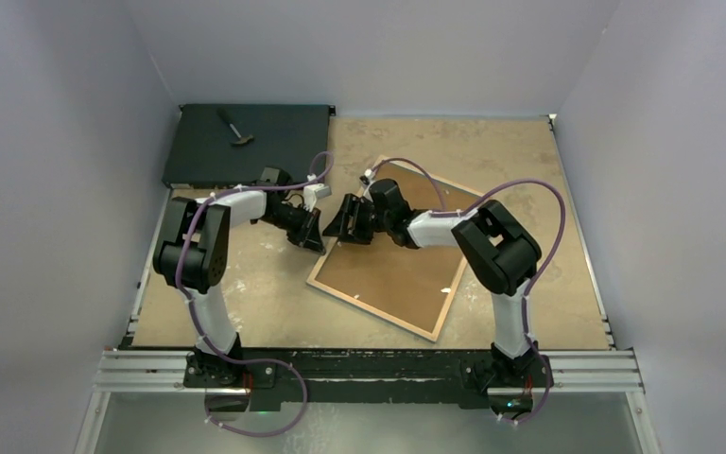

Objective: Put the photo into the frame
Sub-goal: Install the photo frame at the center of the board.

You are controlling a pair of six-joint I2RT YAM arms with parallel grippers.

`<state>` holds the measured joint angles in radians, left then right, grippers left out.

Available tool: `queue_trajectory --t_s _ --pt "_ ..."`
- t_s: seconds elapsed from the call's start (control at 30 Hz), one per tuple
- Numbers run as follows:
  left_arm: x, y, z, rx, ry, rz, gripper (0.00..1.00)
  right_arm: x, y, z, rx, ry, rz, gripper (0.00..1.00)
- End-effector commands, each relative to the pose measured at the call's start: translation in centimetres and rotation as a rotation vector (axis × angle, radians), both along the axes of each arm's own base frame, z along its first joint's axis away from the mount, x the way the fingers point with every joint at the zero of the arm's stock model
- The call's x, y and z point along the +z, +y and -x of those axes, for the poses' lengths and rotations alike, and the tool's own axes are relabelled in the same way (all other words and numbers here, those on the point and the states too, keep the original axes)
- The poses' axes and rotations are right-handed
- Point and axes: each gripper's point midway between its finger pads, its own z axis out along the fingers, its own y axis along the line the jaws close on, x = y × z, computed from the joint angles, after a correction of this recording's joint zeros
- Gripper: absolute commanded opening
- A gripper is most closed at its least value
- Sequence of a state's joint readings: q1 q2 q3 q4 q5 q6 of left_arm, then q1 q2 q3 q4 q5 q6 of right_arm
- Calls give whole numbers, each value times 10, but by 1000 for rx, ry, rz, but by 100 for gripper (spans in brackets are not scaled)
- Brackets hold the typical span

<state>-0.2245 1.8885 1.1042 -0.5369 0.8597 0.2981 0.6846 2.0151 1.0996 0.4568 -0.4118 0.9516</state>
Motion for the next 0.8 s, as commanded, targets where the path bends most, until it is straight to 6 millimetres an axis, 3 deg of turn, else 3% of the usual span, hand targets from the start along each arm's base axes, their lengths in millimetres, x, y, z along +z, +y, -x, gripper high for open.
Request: queue_trajectory --t_s 0.0,0.17,0.37,0.5,0.63,0.77 --pt "-5 -14 18 -66 39 31 0 5 30 63 285 21 5 66" --pt "7 -17 29 -83 74 74 0 8 20 60 358 -15 47 69" --pt "13 -15 24 -76 71 89 0 14 -16 25 261 -56 59 71" --pt "15 -19 13 -51 62 118 0 14 -13 17 240 -86 44 71" --pt "13 -24 3 -33 63 144 0 5 -14 24 243 -49 23 69" --pt "7 -25 2 -35 73 145 0 4 -26 14 199 -84 53 69"
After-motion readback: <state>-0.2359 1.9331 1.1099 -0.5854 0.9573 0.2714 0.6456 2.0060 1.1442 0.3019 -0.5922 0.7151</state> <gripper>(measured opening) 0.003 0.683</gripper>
